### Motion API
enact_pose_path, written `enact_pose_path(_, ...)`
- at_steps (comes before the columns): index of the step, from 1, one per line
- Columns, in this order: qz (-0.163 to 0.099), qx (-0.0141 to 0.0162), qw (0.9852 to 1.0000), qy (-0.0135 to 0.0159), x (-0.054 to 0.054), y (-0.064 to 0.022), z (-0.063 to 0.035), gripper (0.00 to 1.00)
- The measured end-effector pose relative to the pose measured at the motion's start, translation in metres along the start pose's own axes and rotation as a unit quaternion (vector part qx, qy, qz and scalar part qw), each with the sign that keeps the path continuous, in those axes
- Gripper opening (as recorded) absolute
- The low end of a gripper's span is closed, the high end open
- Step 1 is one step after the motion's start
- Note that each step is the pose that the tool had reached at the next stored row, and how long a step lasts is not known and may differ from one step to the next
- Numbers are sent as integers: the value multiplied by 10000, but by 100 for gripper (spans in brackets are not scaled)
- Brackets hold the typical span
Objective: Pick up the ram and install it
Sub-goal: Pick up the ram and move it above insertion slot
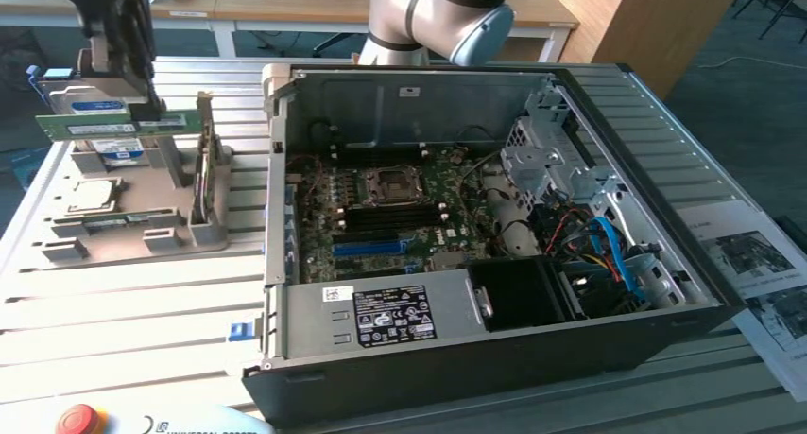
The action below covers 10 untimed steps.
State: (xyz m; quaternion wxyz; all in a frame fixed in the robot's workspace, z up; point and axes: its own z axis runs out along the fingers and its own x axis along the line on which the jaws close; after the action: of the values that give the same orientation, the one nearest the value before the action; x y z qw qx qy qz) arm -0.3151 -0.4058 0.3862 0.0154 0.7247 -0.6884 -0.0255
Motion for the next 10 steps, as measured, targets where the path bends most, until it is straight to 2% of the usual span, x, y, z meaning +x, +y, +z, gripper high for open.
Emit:
enact_pose_path(2, -5, 0, 10000, 0, 3, -57, -3, 12)
enact_pose_path(5, -38, -1, 10000, 2, 23, -450, -26, 12)
enact_pose_path(10, -51, -1, 10000, 3, 31, -604, -36, 12)
